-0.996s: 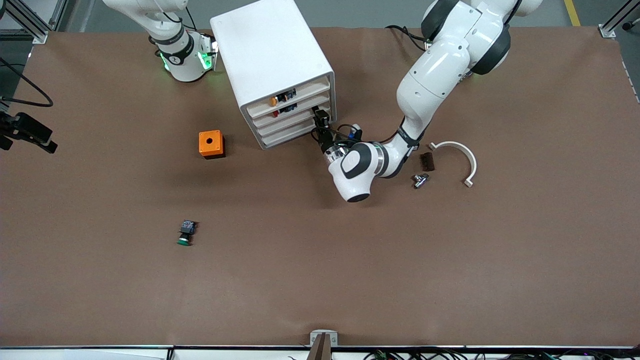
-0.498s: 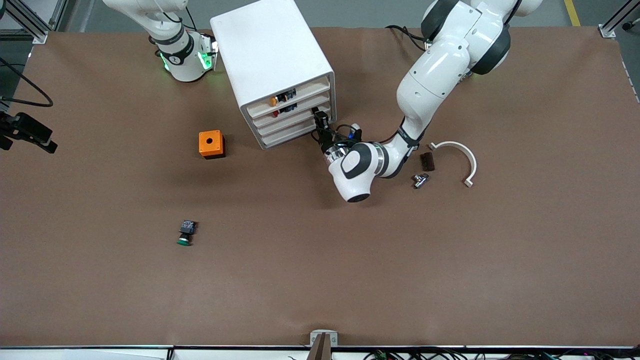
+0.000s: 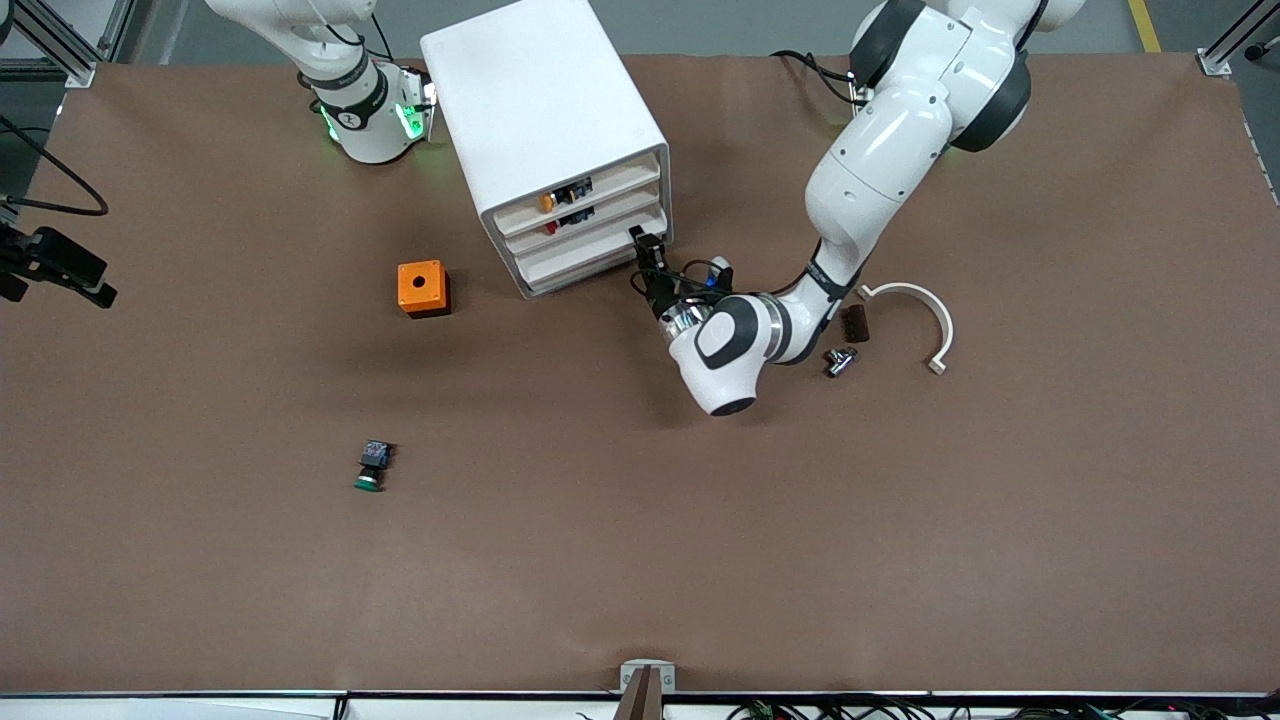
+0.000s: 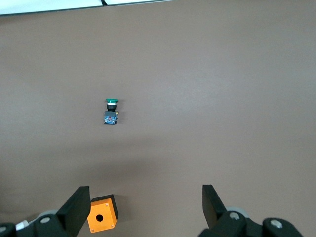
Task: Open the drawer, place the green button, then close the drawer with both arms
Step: 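Pull the drawer open with the left gripper while the right gripper reaches out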
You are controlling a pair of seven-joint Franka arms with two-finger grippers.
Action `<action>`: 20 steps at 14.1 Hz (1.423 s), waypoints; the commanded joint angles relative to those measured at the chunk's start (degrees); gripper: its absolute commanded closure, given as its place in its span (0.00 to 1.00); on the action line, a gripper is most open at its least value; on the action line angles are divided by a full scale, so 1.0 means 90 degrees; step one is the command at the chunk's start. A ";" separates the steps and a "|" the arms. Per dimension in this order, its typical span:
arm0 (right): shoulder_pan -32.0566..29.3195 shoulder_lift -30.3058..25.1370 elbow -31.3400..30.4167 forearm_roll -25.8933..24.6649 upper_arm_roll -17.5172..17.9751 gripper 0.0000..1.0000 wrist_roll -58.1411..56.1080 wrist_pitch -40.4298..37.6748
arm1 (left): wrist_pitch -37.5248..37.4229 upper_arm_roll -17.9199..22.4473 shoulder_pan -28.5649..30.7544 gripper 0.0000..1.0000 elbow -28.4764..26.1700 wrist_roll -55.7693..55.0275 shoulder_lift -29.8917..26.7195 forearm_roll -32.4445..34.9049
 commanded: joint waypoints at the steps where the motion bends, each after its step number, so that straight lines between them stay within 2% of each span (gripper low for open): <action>1: 0.0108 0.0264 0.0055 -0.0002 0.0080 0.00 0.0025 -0.0008 | -0.0054 0.0024 0.0298 0.89 0.0151 -0.0002 0.0017 -0.0156; 6: 0.0578 0.0987 0.0055 0.0008 0.0089 0.00 0.0044 0.0275 | 0.0053 0.0014 0.0855 0.87 0.0287 -0.0002 -0.0012 -0.0166; 11: 0.0773 0.1631 0.0016 0.0184 0.0090 0.00 0.0044 0.0568 | 0.0093 0.0024 0.1041 0.83 0.0347 0.0067 -0.0012 -0.0147; 12: 0.0860 0.1710 -0.0013 0.0184 0.0080 0.01 0.0044 0.0665 | 0.0093 0.0024 0.1041 0.73 0.0356 0.0096 -0.0012 -0.0146; 14: 0.0929 0.2031 -0.0014 0.0184 0.0080 0.00 0.0054 0.0695 | 0.0093 0.0004 0.1157 0.18 0.0356 0.0803 -0.0022 -0.0156; 15: 0.0988 0.2236 -0.0014 0.0184 0.0080 0.00 0.0054 0.0695 | 0.0093 -0.0015 0.1197 0.02 0.0356 0.1631 -0.0022 -0.0156; 17: 0.0998 0.2685 -0.0004 0.0193 0.0089 0.00 0.0423 0.0811 | 0.0093 -0.0015 0.1207 0.00 0.0443 0.2330 -0.0022 -0.0166; 20: 0.1125 0.3223 -0.0023 0.0193 0.0090 0.00 0.1019 0.1338 | 0.0102 0.0014 0.1207 0.00 0.0639 0.2439 -0.0022 -0.0079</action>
